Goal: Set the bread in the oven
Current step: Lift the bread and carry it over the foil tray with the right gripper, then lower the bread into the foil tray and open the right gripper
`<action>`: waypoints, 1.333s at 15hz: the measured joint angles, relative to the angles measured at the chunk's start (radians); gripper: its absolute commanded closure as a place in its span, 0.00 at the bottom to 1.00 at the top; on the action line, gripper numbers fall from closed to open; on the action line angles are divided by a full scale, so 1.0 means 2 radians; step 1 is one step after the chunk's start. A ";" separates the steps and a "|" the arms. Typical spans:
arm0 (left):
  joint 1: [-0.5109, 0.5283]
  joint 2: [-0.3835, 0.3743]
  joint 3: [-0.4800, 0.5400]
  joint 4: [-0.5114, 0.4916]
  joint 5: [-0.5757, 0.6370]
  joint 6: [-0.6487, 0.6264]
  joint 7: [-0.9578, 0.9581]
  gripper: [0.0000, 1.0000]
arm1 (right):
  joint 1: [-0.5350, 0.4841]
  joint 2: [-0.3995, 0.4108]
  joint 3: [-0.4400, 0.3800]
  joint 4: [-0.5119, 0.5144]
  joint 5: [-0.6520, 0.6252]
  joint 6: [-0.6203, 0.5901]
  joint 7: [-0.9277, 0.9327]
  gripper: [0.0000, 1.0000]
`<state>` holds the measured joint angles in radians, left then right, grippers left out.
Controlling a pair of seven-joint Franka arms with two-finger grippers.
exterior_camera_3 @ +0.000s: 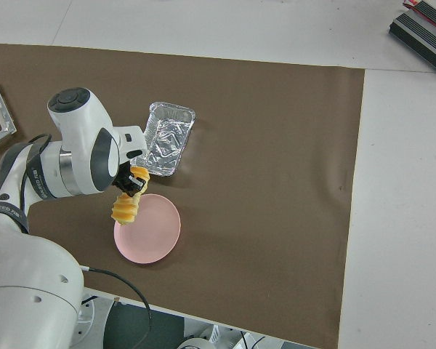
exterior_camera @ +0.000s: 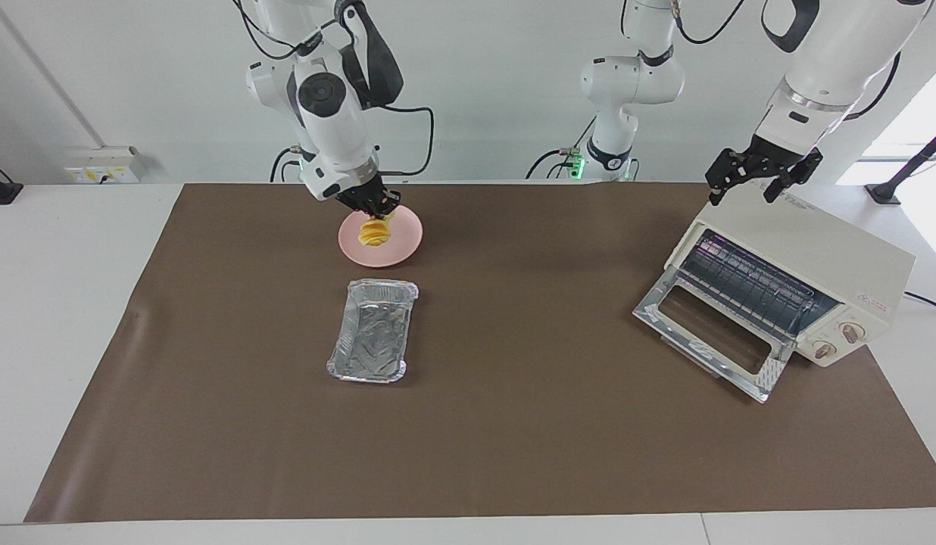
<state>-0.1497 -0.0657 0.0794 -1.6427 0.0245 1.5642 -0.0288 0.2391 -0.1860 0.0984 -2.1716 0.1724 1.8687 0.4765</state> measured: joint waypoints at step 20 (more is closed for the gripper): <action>0.000 0.000 0.000 0.000 0.000 0.000 0.000 0.00 | -0.014 0.296 0.000 0.173 -0.021 0.187 -0.059 0.00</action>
<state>-0.1497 -0.0657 0.0794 -1.6427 0.0245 1.5642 -0.0288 0.2108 0.4060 0.0984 -1.8252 0.1306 2.2435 0.3582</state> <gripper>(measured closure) 0.000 0.661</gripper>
